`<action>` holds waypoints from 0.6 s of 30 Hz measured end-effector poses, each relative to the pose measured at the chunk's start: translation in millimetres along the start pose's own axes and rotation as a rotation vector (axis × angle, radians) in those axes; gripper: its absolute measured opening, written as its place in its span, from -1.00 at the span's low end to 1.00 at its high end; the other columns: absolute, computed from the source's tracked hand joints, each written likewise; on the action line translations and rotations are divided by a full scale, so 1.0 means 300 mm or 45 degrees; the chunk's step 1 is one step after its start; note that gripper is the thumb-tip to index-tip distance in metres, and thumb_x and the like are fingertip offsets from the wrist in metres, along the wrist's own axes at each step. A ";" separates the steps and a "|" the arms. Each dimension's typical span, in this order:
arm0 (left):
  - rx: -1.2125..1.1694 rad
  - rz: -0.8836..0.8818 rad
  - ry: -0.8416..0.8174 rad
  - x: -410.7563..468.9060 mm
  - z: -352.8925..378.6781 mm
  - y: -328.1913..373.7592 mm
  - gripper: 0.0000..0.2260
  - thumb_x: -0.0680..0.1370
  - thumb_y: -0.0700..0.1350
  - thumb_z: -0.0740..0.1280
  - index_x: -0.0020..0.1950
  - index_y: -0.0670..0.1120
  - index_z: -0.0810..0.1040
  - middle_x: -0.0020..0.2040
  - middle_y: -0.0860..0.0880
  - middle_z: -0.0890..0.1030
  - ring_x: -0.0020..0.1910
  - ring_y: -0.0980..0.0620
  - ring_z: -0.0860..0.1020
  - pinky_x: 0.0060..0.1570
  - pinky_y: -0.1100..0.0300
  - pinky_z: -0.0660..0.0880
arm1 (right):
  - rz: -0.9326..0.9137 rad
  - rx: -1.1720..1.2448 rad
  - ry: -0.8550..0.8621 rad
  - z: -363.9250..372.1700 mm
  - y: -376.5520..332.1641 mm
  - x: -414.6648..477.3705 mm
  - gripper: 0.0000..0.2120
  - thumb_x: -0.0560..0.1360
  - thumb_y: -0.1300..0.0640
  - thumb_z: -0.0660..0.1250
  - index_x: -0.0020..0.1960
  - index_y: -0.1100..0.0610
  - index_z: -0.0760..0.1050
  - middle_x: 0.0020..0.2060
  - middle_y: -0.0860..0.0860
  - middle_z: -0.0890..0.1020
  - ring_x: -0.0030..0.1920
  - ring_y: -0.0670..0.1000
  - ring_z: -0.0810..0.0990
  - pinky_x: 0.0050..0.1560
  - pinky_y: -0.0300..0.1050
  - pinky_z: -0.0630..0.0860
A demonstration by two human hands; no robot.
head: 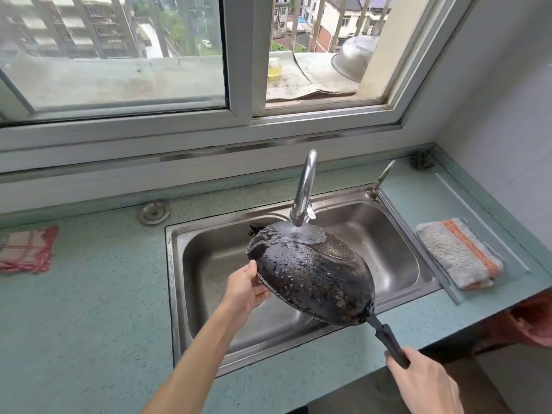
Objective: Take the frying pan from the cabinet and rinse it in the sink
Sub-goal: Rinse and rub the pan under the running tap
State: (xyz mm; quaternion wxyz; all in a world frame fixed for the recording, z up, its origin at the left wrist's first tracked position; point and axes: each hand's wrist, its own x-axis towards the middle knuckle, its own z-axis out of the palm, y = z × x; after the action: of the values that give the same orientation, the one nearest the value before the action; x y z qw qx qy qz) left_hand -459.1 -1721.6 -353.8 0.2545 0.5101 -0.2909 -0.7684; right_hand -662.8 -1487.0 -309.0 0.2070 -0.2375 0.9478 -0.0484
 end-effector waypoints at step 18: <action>-0.152 -0.147 0.238 -0.071 -0.217 -0.085 -0.71 0.71 -0.03 0.03 0.10 -0.10 0.52 -0.13 -0.09 0.65 -0.18 -0.04 0.57 -0.17 0.11 0.45 | -0.473 -0.252 0.088 0.069 -0.102 0.145 -0.75 0.52 -0.16 0.27 -0.17 0.01 0.44 -0.39 -0.03 0.55 -0.27 0.15 0.57 -0.24 -0.07 0.42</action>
State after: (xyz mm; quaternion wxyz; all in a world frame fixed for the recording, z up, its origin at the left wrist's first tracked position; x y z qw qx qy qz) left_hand -393.5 -1701.2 -378.5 0.2657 0.5793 -0.1899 -0.7468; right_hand -675.8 -1534.3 -338.1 0.1374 -0.4255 0.8945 -0.0007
